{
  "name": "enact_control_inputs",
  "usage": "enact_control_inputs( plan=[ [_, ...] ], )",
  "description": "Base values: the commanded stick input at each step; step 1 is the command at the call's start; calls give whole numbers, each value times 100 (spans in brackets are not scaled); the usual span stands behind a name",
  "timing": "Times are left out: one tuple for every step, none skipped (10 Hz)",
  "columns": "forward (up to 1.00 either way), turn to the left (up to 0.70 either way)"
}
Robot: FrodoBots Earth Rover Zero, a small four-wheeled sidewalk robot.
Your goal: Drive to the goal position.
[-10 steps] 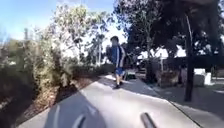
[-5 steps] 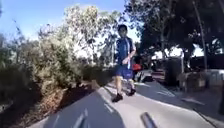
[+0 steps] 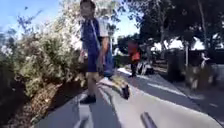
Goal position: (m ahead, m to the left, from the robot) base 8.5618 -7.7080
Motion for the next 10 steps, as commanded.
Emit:
enact_control_inputs(
  plan=[
    [0, 0],
    [0, 0],
    [0, 0],
    [-25, 0],
    [0, 0],
    [10, 0],
    [86, 0],
    [98, 0],
    [98, 0],
    [98, 0]
  ],
)
